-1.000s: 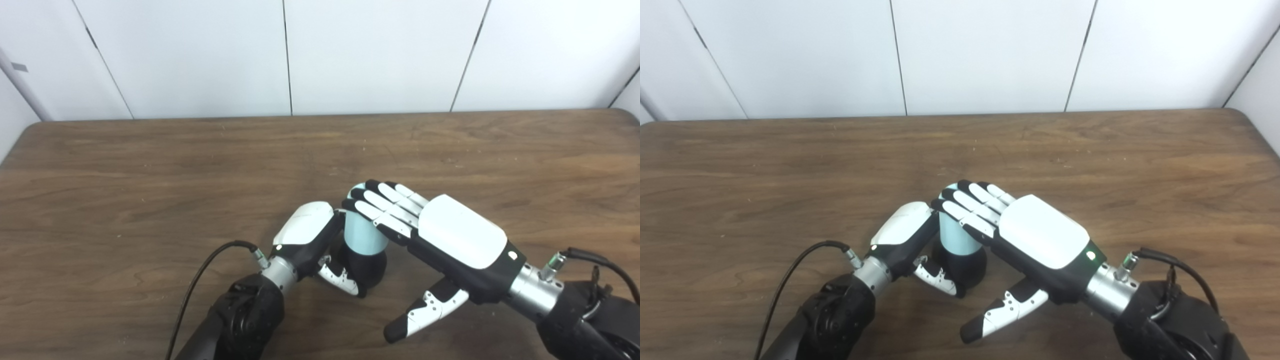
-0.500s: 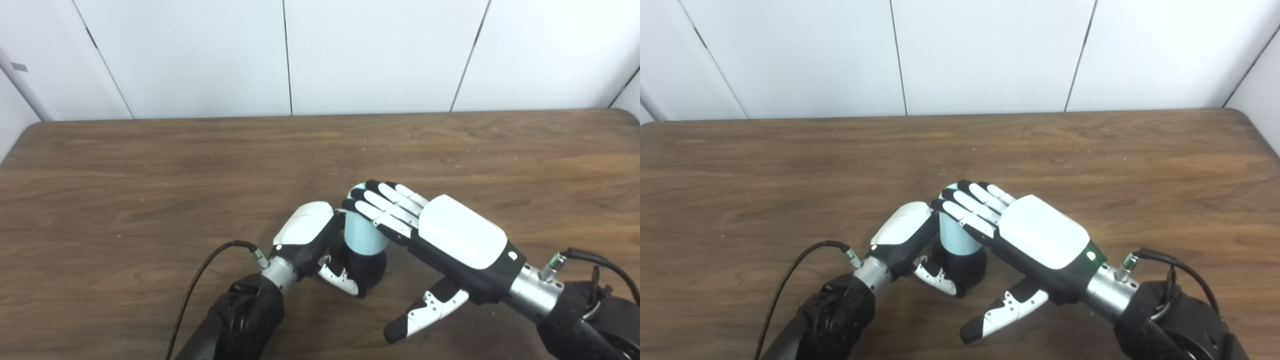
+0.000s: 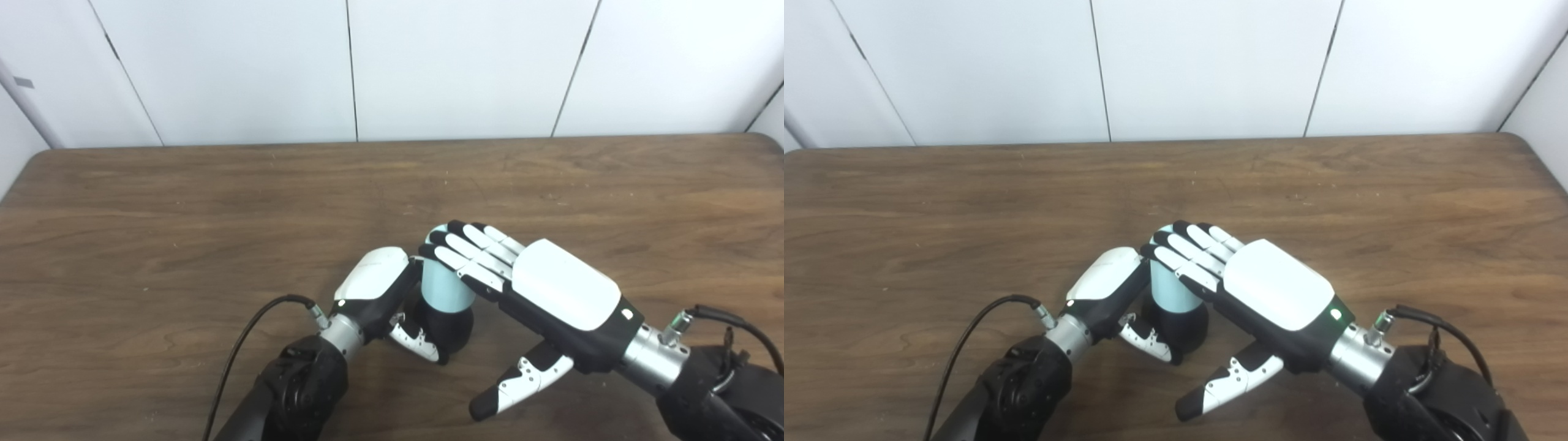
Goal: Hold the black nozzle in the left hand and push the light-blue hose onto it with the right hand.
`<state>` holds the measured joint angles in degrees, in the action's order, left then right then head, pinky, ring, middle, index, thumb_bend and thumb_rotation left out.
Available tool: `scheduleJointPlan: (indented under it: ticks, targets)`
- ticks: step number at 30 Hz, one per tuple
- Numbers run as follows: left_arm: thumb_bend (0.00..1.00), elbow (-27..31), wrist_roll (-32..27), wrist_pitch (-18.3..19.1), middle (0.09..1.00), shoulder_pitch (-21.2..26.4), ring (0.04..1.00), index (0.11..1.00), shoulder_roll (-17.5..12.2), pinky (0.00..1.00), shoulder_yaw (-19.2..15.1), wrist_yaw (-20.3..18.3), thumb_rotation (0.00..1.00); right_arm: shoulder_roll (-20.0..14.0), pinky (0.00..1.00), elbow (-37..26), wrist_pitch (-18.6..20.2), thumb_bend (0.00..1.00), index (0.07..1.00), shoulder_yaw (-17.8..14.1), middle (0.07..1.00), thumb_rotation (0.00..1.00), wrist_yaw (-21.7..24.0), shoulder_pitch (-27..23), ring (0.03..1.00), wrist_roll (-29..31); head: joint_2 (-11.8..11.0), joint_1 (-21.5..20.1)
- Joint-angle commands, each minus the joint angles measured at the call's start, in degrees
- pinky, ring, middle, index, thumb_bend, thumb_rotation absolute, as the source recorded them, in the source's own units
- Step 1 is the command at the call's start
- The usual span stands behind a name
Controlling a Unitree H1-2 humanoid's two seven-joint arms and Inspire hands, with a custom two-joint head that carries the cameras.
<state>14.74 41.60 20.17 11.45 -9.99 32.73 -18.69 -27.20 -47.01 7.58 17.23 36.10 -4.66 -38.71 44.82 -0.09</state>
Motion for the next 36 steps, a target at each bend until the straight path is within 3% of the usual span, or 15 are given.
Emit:
scheduleJointPlan:
  ticks: [1, 36]
  targets:
    - [0.52, -3.59, -1.24, 3.29, 0.504, -3.16, 0.650, 0.481, -1.76, 0.85, 1.82, -6.63, 0.00, -1.33, 1.00, 3.02, 1.76, 0.68, 1.000, 2.37, 1.000, 1.00, 5.74, 2.82, 1.000, 0.53, 0.05, -0.07]
    - [0.52, -3.42, -1.43, 3.19, 0.505, -3.22, 0.649, 0.481, -1.95, 0.84, 2.00, -6.54, 0.00, -1.19, 1.00, 3.88, 1.74, 0.68, 1.000, 3.20, 1.000, 1.00, 5.18, 3.70, 1.000, 0.06, 0.49, -0.16]
